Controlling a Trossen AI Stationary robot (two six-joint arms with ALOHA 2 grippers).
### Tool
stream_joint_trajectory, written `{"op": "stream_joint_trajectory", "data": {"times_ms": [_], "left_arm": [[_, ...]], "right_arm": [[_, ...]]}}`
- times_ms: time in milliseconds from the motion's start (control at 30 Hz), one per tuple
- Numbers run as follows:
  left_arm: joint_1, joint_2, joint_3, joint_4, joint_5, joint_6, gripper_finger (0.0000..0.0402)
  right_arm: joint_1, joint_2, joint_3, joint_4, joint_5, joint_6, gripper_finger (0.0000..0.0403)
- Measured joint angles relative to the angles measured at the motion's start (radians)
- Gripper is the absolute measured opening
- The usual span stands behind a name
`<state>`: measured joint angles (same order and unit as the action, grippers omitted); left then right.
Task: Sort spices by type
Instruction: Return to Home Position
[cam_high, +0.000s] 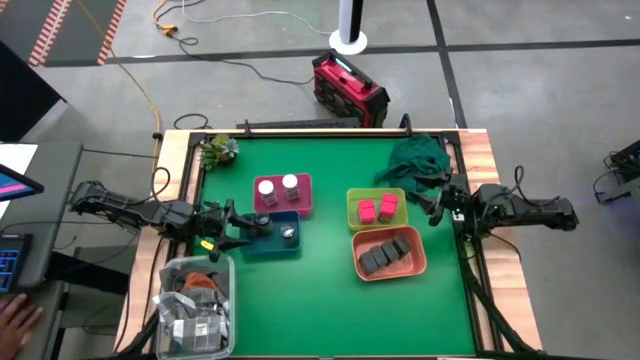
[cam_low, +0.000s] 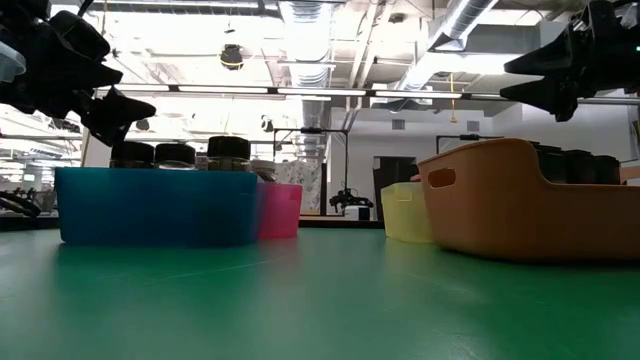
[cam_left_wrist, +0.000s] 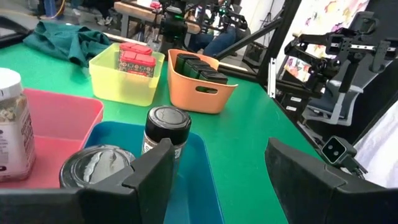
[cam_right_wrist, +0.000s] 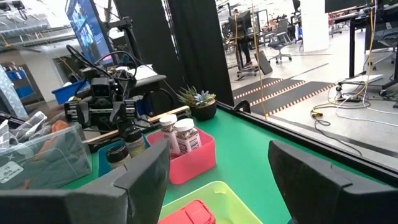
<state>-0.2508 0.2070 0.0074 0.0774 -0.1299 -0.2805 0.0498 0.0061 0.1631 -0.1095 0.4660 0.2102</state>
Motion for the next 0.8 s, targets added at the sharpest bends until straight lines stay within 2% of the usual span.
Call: {"op": "stream_joint_trajectory", "data": {"times_ms": [233,800], "left_arm": [[0.000,0.000,0.000,-0.011,0.002,-0.062,0.0239],[0.000,0.000,0.000,-0.026,0.003,-0.084,0.0239]], "right_arm": [[0.000,0.000,0.000,0.000,0.000,0.000,0.0295],[0.000,0.000,0.000,0.000,0.000,0.001,0.0295]]}}
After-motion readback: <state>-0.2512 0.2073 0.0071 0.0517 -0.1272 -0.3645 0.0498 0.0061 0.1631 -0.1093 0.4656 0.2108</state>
